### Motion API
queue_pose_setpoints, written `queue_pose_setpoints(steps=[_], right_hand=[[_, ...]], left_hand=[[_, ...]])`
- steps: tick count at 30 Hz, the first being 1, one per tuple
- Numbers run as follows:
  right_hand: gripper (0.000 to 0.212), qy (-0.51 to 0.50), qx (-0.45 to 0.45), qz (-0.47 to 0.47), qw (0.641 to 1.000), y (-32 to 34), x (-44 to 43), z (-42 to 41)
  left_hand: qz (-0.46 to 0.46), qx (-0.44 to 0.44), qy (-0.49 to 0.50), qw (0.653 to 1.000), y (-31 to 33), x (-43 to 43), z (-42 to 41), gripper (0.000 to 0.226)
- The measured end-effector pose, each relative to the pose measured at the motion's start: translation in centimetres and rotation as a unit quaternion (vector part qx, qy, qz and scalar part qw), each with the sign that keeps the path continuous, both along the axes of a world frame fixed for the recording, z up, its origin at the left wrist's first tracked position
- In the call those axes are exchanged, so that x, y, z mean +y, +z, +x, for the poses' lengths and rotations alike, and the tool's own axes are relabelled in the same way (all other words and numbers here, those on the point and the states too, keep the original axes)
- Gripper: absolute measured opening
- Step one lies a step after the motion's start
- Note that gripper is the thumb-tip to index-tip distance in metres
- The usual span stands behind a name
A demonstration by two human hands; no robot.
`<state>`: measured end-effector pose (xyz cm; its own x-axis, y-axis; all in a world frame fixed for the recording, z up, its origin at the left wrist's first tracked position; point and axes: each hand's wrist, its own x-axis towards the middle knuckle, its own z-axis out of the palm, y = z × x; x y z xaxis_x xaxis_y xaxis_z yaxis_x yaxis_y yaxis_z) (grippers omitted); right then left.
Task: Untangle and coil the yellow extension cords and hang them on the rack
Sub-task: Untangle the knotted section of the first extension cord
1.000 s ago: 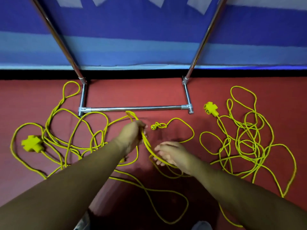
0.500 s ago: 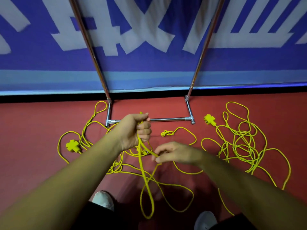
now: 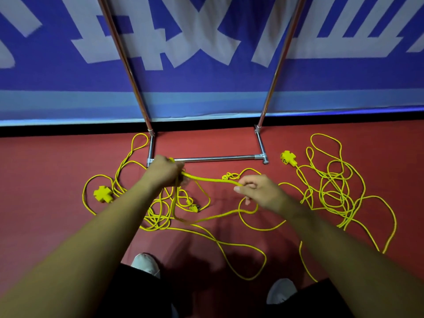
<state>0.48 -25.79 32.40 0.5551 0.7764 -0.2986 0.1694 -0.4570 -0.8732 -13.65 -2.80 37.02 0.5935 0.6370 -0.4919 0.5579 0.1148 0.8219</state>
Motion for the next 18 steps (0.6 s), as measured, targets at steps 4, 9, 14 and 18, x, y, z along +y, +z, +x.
queue_pose_setpoints(steps=[4,9,14,18], right_hand=[[0.014,-0.012,0.048,-0.013,0.999,-1.3,0.5,-0.2],[0.009,0.069,0.127,-0.093,0.985,-2.0,0.4,-1.1],[0.045,-0.112,0.419,0.056,0.899,1.4,3.2,-1.2],[0.020,-0.150,0.445,0.062,0.881,2.4,4.7,-2.2]], left_hand=[[-0.027,-0.036,-0.040,0.998,0.3,0.2,0.2,0.021],[-0.042,-0.079,-0.101,0.991,0.3,-0.4,0.1,0.014],[0.004,-0.072,-0.310,0.948,0.5,-1.7,0.2,0.020],[0.034,-0.053,-0.387,0.920,0.3,-2.8,0.5,0.024]])
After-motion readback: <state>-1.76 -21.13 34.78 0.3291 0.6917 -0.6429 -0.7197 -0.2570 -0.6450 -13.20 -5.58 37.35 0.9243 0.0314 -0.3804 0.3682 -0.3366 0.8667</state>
